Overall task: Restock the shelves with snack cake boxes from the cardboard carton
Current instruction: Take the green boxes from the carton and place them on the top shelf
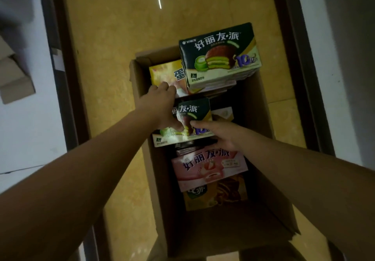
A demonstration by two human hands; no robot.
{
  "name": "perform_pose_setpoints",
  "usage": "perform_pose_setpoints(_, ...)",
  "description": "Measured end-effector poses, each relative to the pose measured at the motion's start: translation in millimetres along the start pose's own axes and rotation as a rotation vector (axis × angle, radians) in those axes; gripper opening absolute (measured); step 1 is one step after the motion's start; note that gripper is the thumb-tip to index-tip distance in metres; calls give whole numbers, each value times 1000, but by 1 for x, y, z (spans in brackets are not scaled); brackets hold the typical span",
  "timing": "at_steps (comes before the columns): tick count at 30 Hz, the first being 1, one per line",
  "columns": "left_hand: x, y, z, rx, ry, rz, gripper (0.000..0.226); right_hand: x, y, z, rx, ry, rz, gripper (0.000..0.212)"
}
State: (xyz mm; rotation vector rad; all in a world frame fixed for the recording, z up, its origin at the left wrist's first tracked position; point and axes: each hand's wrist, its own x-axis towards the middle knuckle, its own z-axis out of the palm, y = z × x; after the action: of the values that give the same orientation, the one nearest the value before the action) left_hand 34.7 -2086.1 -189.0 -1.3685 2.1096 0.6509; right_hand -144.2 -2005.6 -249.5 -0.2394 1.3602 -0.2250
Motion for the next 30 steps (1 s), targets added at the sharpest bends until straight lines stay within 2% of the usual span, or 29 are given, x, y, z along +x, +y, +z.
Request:
perform_pose_setpoints(2, 1, 4, 2, 24, -1, 16, 97, 6, 2, 1, 29, -18, -45, 119)
perform_pose_setpoints(5, 1, 5, 12, 1, 1, 22, 86, 17, 9, -2, 25, -23, -73, 133)
perform_pose_setpoints(8, 0, 2, 18, -63, 15, 16, 89, 28, 18, -5, 96, -53, -95, 133)
perform_pose_setpoints(9, -1, 2, 19, -73, 10, 14, 92, 28, 18, -6, 133, -67, -92, 127)
perform_pose_setpoints(10, -1, 1, 19, -80, 4, 16, 97, 25, 16, -6, 174, -92, -89, 109)
perform_pose_setpoints(12, -2, 0, 20, -90, -11, 24, 105, 20, 14, -10, 250, -182, -94, 44)
perform_pose_setpoints(13, -2, 0, 20, -94, -21, 22, 107, 19, 14, -13, 279, -222, -82, 21)
perform_pose_setpoints(14, -2, 0, 19, -97, -32, 18, 106, 15, 13, -15, 308, -232, -77, 15)
perform_pose_setpoints(17, 0, -1, 18, -99, -69, 16, 102, 15, 12, -17, 370, -251, -71, 43)
perform_pose_setpoints(22, 2, -2, 19, -118, -80, 22, 105, 17, 7, -23, 320, -269, -27, 44)
perform_pose_setpoints(27, -3, -6, 23, -181, -75, 44, 112, 23, 11, -22, 246, -372, -47, 79)
perform_pose_setpoints(28, -4, -7, 23, -192, -85, 48, 113, 22, 11, -21, 222, -388, -53, 81)
perform_pose_setpoints(30, -4, -8, 24, -239, -118, 44, 112, 20, 13, -19, 183, -379, -81, 69)
